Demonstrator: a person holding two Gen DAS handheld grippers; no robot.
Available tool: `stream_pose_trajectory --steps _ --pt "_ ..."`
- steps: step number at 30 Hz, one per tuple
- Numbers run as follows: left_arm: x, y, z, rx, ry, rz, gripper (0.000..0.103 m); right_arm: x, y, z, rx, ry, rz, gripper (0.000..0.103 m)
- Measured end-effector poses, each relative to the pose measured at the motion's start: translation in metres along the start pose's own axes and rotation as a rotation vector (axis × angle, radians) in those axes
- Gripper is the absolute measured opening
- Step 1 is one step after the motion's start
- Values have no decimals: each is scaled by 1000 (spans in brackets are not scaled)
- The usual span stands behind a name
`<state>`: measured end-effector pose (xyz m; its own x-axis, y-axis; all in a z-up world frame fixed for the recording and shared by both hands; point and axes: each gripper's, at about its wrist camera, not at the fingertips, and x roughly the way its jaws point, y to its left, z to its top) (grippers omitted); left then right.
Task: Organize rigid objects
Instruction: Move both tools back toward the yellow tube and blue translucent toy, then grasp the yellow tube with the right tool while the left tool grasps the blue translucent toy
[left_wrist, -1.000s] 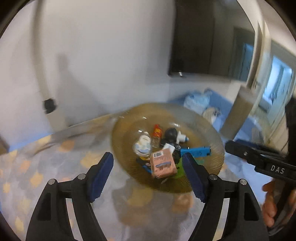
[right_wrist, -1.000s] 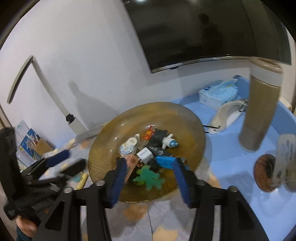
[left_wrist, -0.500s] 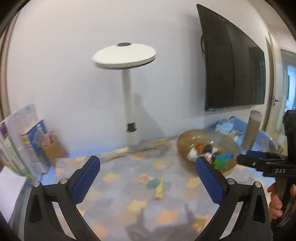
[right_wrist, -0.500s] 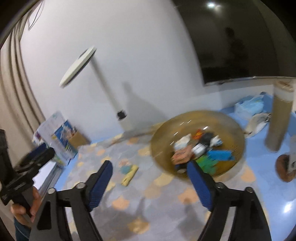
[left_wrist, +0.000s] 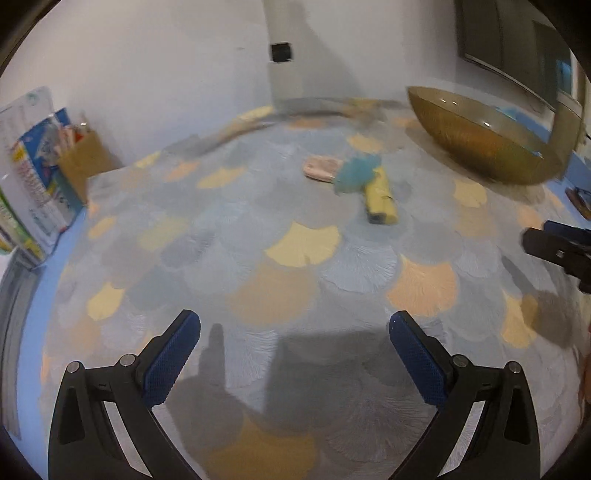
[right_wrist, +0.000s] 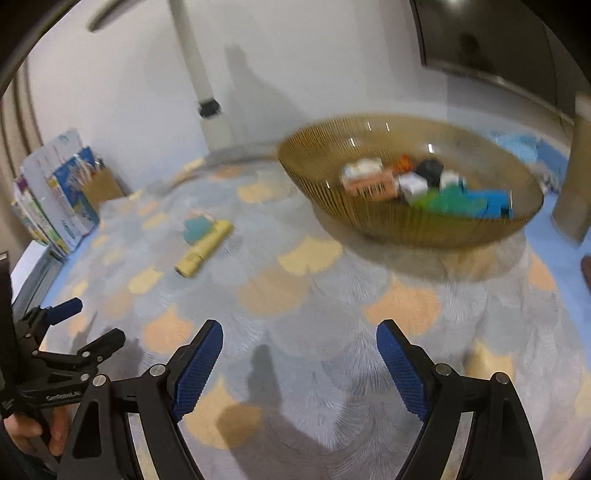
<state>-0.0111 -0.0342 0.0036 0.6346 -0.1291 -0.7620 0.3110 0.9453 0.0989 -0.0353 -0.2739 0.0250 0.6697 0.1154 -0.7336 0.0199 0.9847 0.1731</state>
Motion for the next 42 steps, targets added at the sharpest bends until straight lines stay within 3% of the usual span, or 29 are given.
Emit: stream_pose_trajectory --steps 13,20,22,24,26,31,34,35,37,39,42 --pt "0 0 1 -4 40 8 102 17 6 0 -43 81 -48 86" --pt "-9 8 0 -49 -9 0 102 11 8 0 -47 59 -52 87" --pt "-13 15 0 -82 -33 -11 102 5 10 3 -24 52 -30 87" --pt "-20 23 -1 -132 -70 -22 102 -2 12 14 66 63 81 87" --pt "-23 30 -1 -167 -91 -31 102 -6 19 28 111 67 137 87" --pt "-33 45 -5 -247 -156 -60 102 12 71 53 -21 68 110 87" --pt "-34 63 -4 -305 -147 -150 102 37 99 60 -97 67 90 87" --pt "-27 77 0 -352 -79 -253 102 46 102 60 -100 80 84 85" --pt "-22 101 8 -425 -26 -404 102 66 110 63 -92 115 81 84" --pt "-28 117 21 -443 -64 -421 102 85 115 65 -89 142 54 84" --pt "-23 121 46 -404 -83 -402 102 106 122 63 -96 148 9 74"
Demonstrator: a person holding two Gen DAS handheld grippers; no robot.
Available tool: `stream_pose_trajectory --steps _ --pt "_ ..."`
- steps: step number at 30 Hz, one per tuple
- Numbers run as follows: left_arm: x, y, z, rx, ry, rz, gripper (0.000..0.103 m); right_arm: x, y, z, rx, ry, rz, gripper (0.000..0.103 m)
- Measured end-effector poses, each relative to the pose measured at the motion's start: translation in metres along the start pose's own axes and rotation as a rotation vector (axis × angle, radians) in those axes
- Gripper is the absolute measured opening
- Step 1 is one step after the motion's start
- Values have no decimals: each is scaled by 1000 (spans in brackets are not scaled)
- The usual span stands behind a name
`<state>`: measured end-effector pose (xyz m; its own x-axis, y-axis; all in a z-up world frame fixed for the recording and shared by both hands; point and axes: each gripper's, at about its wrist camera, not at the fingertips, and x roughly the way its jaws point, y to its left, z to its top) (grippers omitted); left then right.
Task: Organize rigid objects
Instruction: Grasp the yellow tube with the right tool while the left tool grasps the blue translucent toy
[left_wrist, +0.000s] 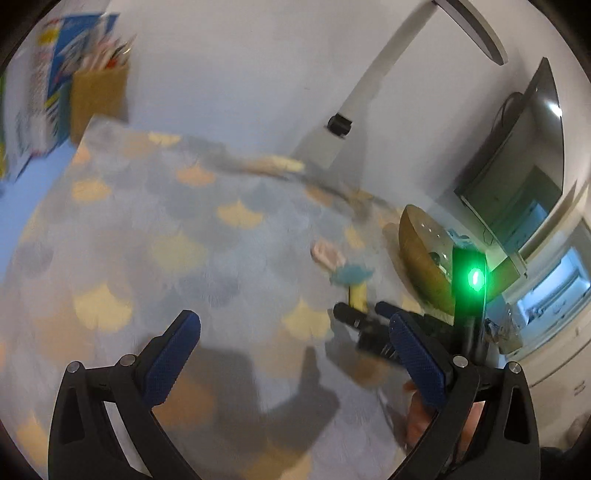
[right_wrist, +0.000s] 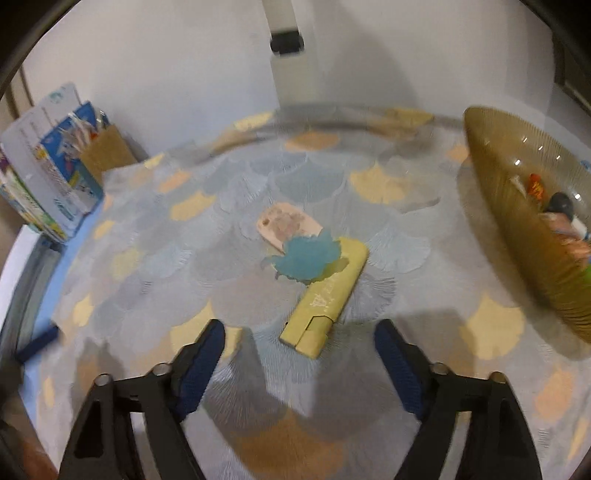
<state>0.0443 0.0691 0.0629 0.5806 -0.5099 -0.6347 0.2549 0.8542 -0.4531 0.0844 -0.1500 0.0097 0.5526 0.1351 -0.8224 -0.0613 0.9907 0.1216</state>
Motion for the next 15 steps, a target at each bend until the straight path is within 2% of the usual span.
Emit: stream_pose_trajectory --steps 1,3,4,5,8,11,13,15 --pt "4 -2 4 9 4 -6 102 0 3 0 -23 -22 -35 63" --pt "25 -9 15 18 31 -47 102 4 10 -1 -79 -29 -87 53" --pt "36 -12 18 6 57 -68 102 4 10 -1 -90 -33 -86 40" --pt "46 -12 20 -5 79 -85 102 2 9 -2 -96 -41 -84 33" --pt "78 -22 22 -17 146 -123 102 -6 -11 -5 -70 -24 -40 25" --pt "109 -38 15 -1 219 -158 101 -16 -34 -11 -40 -5 -23 24" --pt "130 -45 8 -46 273 -172 101 -26 -48 -19 -23 4 -18 24" --pt "131 -57 6 -13 228 -120 101 -33 -58 -26 -10 4 -14 24"
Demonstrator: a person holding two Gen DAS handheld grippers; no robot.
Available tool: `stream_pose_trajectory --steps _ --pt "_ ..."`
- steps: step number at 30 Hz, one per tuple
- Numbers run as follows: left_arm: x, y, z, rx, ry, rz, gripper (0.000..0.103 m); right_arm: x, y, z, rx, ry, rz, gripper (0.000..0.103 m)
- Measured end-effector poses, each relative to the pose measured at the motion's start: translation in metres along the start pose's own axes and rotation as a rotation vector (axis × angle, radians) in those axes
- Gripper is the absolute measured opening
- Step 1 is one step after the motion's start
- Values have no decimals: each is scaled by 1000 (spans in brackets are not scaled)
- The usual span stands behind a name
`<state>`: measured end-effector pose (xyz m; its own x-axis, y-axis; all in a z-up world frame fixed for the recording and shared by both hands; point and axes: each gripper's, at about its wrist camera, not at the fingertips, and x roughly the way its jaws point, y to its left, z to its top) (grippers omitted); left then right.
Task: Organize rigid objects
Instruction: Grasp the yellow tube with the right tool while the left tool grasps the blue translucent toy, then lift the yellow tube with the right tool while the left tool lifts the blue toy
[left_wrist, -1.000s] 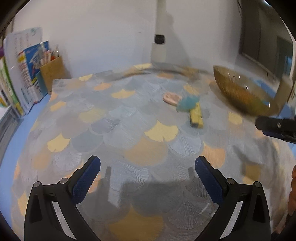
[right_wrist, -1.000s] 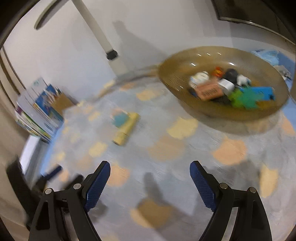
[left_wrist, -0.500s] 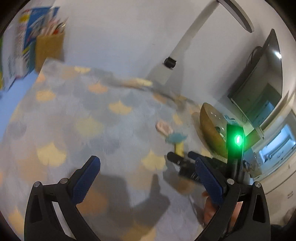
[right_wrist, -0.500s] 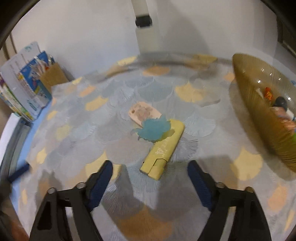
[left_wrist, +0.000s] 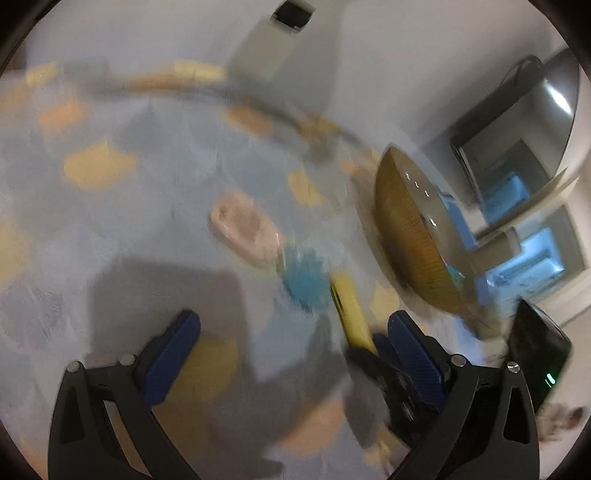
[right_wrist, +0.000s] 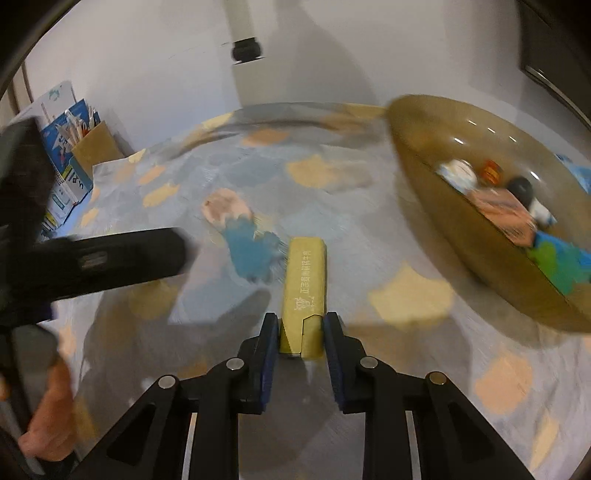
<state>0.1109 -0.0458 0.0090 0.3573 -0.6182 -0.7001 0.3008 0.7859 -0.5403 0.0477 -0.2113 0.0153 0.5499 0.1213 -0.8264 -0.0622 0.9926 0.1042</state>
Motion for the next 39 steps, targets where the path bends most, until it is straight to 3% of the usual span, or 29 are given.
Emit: stream_pose_trajectory --steps 5,8,9,10,13,15,16,17,19,23,26,28,31,34,36,39 --pt "20 -34 0 133 -21 204 96 -9 -7 -13 -25 -28 24 24" --pt "37 -52 -8 259 -38 365 65 -9 -5 -16 -33 -56 23 29" --pt "39 -55 -10 285 -43 386 47 -10 -4 -17 -37 -57 25 33" --pt "41 -59 -13 320 -55 412 45 -9 -3 -17 -41 -59 35 41" --pt "38 -58 -15 324 -62 394 45 -9 8 -20 -82 -62 1 44" --pt "29 -49 -16 254 -75 349 44 -8 17 -22 -130 -60 -49 43" --pt "24 -46 -19 227 -85 336 44 -9 19 -23 -138 -63 -51 35" --pt "18 -44 -23 210 -92 335 44 -10 18 -23 -137 -67 -41 29" --pt "4 -40 -36 180 -91 327 44 -13 13 -25 -113 -74 -6 27" --pt "-32 -21 -75 44 -65 221 44 -30 10 -34 -115 -104 36 25" --pt "-58 -12 -99 29 -83 252 44 -43 10 -51 -81 -73 112 25" --pt "-72 -9 -114 22 -101 236 44 -51 10 -67 -60 -58 165 25" --pt "-78 -12 -132 20 -137 231 44 -66 20 -87 -100 -65 107 25" --pt "-72 -23 -145 67 -141 296 44 -76 25 -96 -104 -71 127 25" --pt "-69 -27 -144 86 -143 328 45 -75 24 -102 -83 -53 121 25" --pt "-70 -24 -140 71 -143 308 45 -71 15 -108 9 -54 153 33"
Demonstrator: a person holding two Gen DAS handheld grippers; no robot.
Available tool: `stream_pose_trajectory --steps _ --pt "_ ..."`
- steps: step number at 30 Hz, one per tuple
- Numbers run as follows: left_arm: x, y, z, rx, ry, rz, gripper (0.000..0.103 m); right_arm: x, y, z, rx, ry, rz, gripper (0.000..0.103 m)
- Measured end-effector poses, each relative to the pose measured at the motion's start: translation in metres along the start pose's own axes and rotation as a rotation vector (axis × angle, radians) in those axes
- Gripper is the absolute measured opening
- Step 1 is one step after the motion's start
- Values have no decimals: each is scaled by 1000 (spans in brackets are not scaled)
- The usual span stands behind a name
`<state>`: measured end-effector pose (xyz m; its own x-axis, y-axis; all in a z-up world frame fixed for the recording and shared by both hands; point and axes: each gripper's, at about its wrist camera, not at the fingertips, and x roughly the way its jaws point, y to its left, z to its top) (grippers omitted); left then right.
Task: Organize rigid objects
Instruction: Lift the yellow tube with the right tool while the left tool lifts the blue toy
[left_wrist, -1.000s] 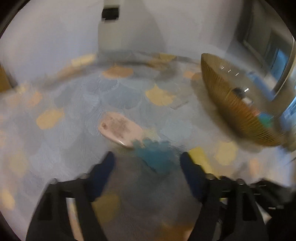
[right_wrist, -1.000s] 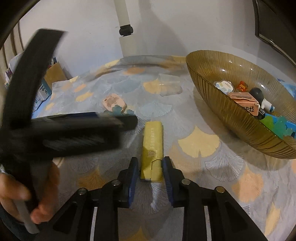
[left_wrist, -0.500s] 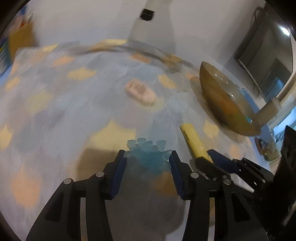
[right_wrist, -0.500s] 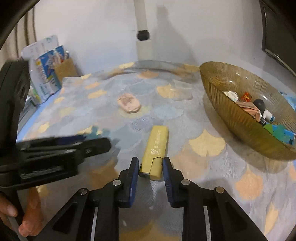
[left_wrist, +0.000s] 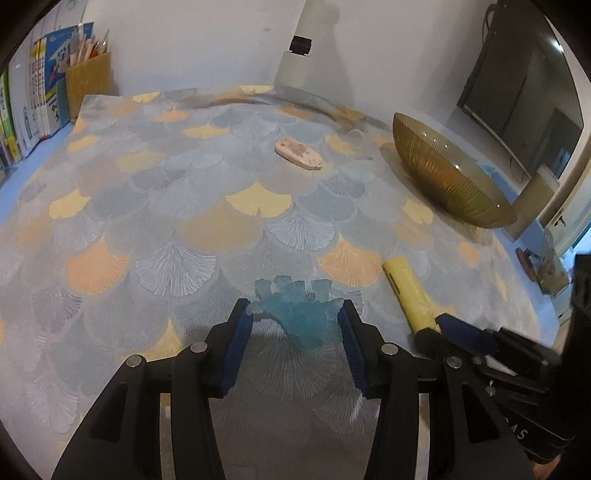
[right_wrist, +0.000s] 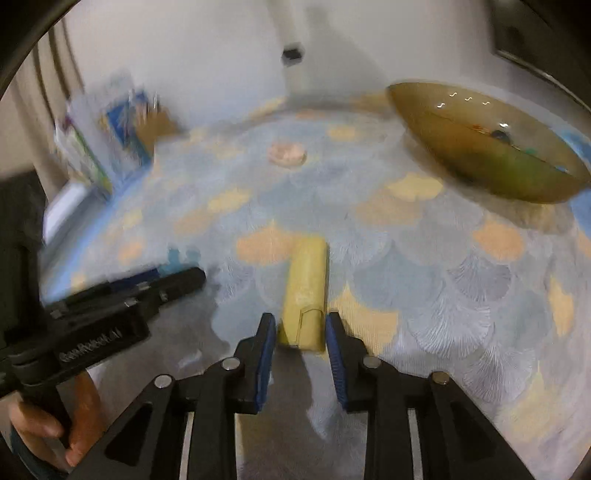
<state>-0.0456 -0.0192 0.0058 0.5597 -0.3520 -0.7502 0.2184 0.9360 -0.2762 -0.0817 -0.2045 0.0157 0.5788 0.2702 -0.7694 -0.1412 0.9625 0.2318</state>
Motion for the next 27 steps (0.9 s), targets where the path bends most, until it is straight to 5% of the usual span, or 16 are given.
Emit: stream_pose_trajectory --steps 7,18,27 --pt "-6 6 -7 -20 -32 -11 46 5 5 0 2 -39 -13 36" --pt "-3 0 -7 28 -33 31 46 14 28 3 -109 -40 -190 36" --pt "-3 -2 -8 43 -34 45 46 14 28 3 -118 -41 -199 36"
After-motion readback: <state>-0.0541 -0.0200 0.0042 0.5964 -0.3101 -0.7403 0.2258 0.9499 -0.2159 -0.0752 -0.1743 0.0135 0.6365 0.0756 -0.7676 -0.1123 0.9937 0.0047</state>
